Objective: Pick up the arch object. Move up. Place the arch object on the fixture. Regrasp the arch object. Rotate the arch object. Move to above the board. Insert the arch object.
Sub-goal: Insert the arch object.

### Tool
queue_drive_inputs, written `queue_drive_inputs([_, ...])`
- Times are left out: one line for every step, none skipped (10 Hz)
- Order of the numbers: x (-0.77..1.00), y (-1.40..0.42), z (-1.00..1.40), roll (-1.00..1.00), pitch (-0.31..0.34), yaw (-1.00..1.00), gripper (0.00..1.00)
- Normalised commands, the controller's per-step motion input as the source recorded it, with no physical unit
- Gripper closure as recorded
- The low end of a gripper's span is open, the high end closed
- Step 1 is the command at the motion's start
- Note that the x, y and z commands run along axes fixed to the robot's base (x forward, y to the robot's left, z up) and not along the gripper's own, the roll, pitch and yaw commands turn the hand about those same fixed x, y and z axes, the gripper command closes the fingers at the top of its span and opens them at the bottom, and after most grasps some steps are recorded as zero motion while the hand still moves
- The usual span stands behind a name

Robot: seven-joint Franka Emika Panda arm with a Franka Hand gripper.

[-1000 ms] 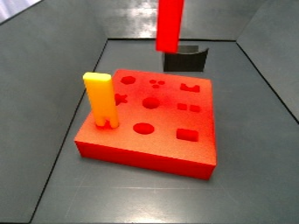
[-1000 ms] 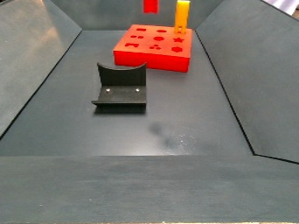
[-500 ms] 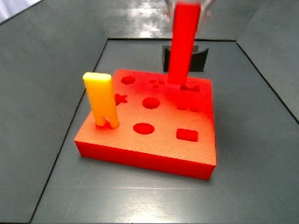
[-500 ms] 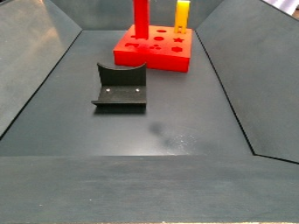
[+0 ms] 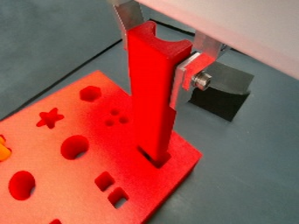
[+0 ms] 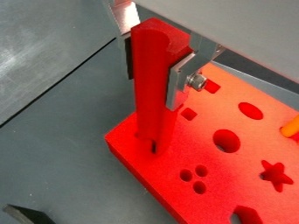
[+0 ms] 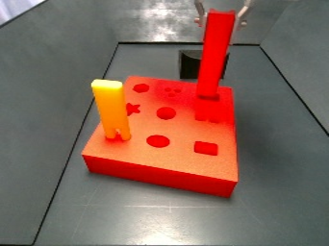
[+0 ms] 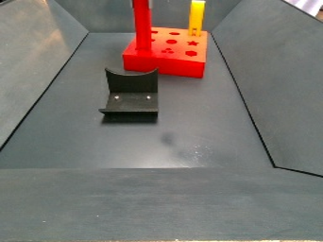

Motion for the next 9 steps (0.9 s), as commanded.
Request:
queue_drive_inputs([0.16,0.00,-0.27,0.00,-0.004,0.08,1.00])
queue_drive_inputs([0.09,0.00,-0.30,0.00,0.000,0.13,1.00])
queue_drive_inputs([0.00,0.00,-0.37,0.08,-0.014,0.10,1.00])
queue_drive_inputs([-0.14,-0.06,-0.56,0.21,-0.066,0.05,1.00])
queue_drive_inputs([0.00,-0.08,-0.75,0.21,-0.096,0.03,1.00])
queue_drive_inputs([0.11,-0.05,-0.53,0.18,0.000,0.00,1.00])
queue_drive_inputs([0.15,0.00,-0.13,0.00,0.000,0.00,1.00])
queue_drive_inputs([0.14,0.01,-0.02,-0.01,0.000,-0.02,1.00])
queue_drive_inputs([0.00,0.00,0.00,0.00,0.000,0.00,1.00])
